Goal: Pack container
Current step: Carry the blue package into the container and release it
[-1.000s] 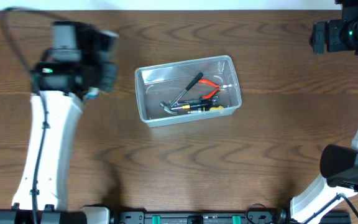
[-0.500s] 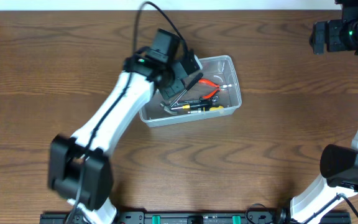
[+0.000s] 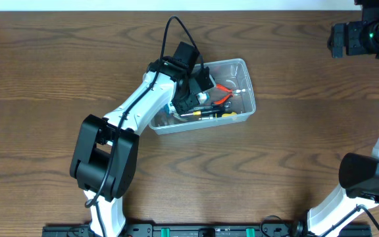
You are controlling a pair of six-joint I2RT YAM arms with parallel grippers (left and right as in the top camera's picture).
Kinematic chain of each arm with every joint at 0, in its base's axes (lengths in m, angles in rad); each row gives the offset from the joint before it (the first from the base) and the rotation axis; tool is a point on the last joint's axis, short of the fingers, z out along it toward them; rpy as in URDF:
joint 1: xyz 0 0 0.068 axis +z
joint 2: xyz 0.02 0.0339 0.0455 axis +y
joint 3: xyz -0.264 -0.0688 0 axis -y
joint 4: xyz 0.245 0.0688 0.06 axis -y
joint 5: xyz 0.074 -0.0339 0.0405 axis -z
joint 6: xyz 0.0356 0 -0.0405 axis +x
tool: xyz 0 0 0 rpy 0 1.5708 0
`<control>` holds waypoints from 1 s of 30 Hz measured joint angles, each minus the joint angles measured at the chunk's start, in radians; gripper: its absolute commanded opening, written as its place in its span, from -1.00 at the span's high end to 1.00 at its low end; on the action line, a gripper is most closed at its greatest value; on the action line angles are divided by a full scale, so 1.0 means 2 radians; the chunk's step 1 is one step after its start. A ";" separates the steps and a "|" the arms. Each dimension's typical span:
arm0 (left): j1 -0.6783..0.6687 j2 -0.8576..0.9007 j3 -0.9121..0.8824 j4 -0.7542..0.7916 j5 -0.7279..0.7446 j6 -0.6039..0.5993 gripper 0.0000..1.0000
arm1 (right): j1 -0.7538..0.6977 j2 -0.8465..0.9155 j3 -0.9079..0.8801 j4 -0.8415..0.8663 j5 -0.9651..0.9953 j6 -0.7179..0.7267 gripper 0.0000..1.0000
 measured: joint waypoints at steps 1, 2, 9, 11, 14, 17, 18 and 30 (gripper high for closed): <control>0.000 0.000 0.000 0.000 0.001 0.000 -0.33 | 0.000 0.000 0.000 0.000 0.000 0.000 -0.99; 0.000 0.000 0.000 0.000 0.000 -0.001 -0.33 | 0.000 0.000 0.000 0.000 0.000 0.000 -0.99; 0.000 -0.007 0.000 -0.001 0.000 -0.002 -0.34 | 0.000 0.000 0.000 0.000 0.000 0.000 -0.99; 0.000 -0.020 0.000 -0.005 0.000 -0.002 -0.34 | 0.000 0.000 0.000 0.000 0.000 0.000 -0.99; 0.000 -0.058 0.000 -0.008 0.000 -0.004 -0.34 | 0.000 0.000 0.000 0.000 0.000 0.000 -0.98; 0.000 -0.118 0.000 -0.006 -0.002 -0.006 -0.36 | 0.000 0.000 0.000 0.000 0.000 0.000 -0.98; 0.000 -0.140 0.000 -0.005 -0.005 -0.009 -0.36 | 0.000 0.000 0.000 0.000 0.000 0.000 -0.99; 0.011 -0.233 0.000 -0.049 -0.081 -0.091 -0.36 | 0.000 0.000 0.000 -0.009 -0.001 0.000 -0.99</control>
